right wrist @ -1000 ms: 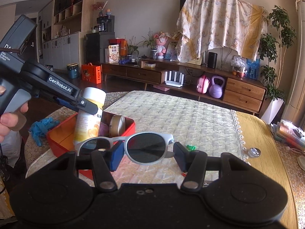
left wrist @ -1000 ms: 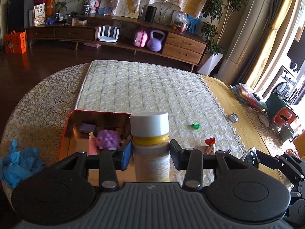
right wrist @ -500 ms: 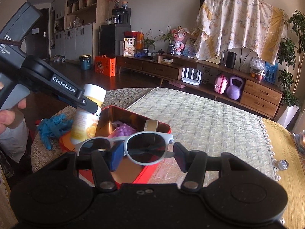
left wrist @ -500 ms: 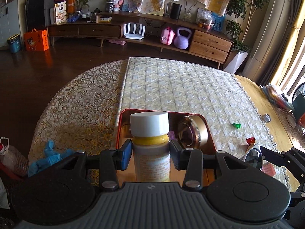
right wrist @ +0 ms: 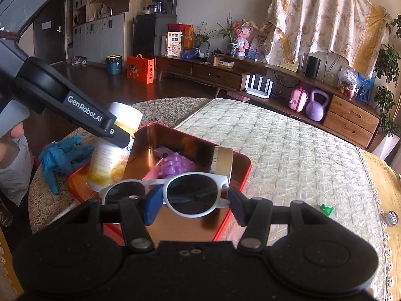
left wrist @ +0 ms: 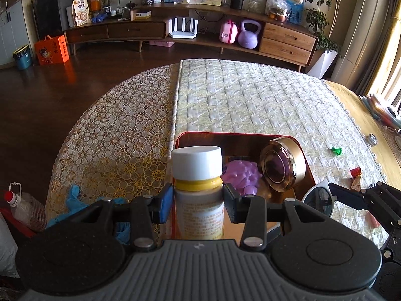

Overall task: Organize rigid objects
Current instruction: 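Carry bottle with left tool and sunglasses with right tool over the red tin, then open left tool dropping bottle in tin while right tool releases sunglasses there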

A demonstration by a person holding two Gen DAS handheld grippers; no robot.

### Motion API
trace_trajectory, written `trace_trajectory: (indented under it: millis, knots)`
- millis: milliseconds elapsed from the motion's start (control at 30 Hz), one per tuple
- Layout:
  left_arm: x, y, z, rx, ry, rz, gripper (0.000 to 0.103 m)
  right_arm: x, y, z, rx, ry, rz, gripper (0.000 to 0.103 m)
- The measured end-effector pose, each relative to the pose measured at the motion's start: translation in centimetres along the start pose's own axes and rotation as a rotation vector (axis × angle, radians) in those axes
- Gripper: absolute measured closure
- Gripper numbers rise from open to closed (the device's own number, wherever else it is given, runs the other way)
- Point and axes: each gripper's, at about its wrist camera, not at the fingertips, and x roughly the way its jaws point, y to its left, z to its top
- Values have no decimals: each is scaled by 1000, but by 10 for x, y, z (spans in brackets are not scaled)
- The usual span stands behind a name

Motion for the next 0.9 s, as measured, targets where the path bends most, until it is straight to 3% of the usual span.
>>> trace_trajectory:
  millis: [400,433,467,500,733,800,900]
  knots:
    - [31,-8,10,23,18,25,63,20,8,-3,8,80,28,46]
    - [33,-9,12,22,20,22,66,21,10,-3,-2,84,20,46]
    - [35,-9,13,18,27,18,76,24,11,-3,-9,89,19,46]
    - [38,-10,14,17,33,16,78,26,12,-3,-11,96,20,46]
    - [47,-19,15,48,24,26,78,26,10,-6,11,118,32,45]
    - [47,-18,15,38,23,18,77,23,10,-6,28,110,32,39]
    - [46,-17,13,26,20,19,77,15,8,-5,55,99,28,38]
